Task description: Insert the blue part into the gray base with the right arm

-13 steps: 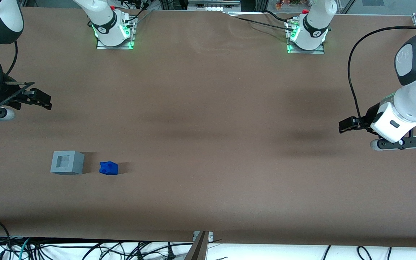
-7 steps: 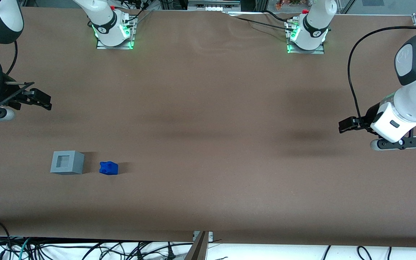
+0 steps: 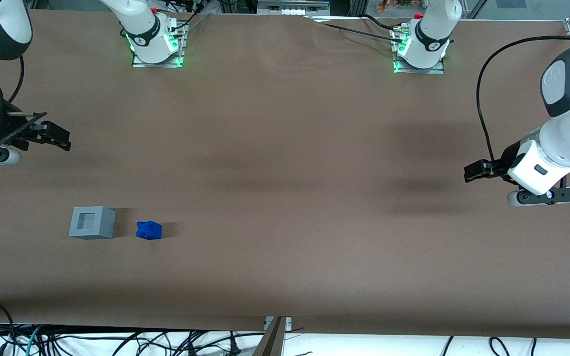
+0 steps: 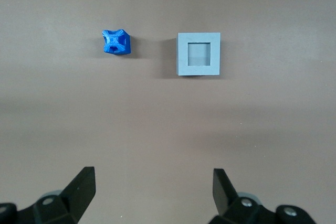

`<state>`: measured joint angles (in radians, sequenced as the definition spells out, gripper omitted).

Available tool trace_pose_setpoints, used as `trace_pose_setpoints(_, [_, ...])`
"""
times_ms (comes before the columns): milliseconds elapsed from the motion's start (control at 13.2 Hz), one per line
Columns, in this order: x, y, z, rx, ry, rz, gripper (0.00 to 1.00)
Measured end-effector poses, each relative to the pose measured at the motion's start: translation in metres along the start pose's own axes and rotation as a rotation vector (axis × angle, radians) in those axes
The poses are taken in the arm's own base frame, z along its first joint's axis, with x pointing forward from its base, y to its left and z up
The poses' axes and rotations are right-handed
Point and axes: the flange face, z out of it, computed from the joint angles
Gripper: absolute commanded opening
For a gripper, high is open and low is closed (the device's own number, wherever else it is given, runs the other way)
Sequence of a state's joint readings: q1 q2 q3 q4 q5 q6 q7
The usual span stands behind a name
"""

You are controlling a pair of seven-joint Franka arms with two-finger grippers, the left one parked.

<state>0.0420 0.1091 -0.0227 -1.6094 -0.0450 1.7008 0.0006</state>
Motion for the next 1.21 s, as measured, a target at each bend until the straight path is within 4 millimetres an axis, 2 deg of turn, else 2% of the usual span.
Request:
trace_pose_setpoints(906, [0.002,0.004,0.002,0.000,-0.001,0.016,0.99])
trace_pose_setpoints(1208, [0.009,0.006,0.021,-0.001,-0.029,0.019,0.99])
